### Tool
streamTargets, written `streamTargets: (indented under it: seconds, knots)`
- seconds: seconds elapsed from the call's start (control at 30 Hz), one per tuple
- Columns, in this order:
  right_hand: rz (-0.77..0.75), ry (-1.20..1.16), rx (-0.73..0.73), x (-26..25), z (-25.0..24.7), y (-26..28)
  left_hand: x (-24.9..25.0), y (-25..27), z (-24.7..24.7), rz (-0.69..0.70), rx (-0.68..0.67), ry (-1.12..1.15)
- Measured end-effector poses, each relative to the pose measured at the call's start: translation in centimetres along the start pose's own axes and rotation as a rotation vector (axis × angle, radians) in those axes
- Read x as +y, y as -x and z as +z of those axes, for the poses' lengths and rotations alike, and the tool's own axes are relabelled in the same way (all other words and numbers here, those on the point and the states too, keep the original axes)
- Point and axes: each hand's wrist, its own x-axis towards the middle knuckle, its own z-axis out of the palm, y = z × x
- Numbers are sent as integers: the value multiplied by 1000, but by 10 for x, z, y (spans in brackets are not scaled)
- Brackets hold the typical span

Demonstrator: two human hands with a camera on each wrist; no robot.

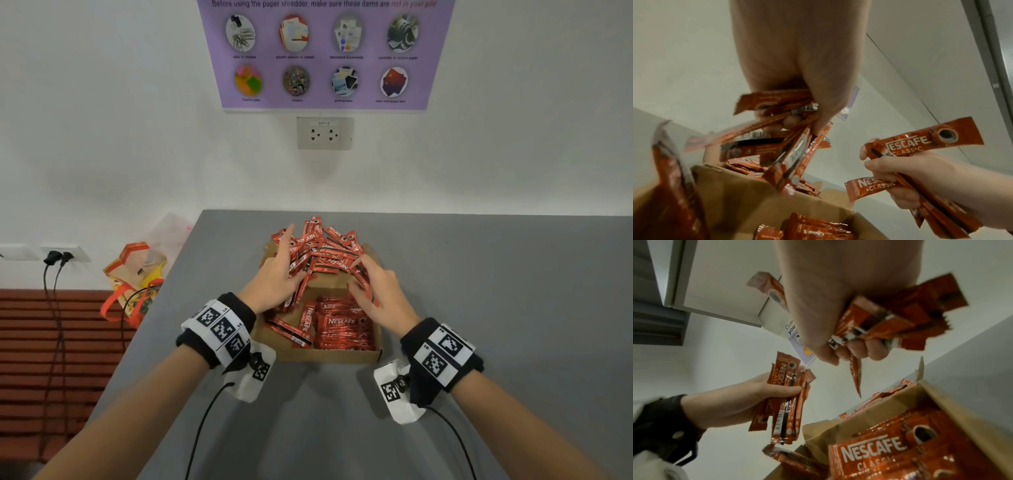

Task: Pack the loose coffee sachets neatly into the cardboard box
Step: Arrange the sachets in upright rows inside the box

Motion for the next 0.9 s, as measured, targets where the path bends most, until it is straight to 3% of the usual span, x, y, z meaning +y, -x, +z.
streamTargets:
  seconds: [0.2, 0.5, 0.67, 0.8, 0.9]
  knots:
    - [20, -169, 57, -2, 0, -2, 0, -4, 1, 36, -33, -28]
    - [49, -250, 6, -5, 5, -5, -4, -3, 11, 88, 131, -55]
    - [116, -285, -21, -6, 6, -8, 1, -4, 7, 41, 185, 134]
    - [128, -261, -216, -16, 14, -10, 7, -7, 5, 0, 193, 267]
    - [25, -191, -236, -22, 24, -15, 13, -10, 4, -23, 236, 363]
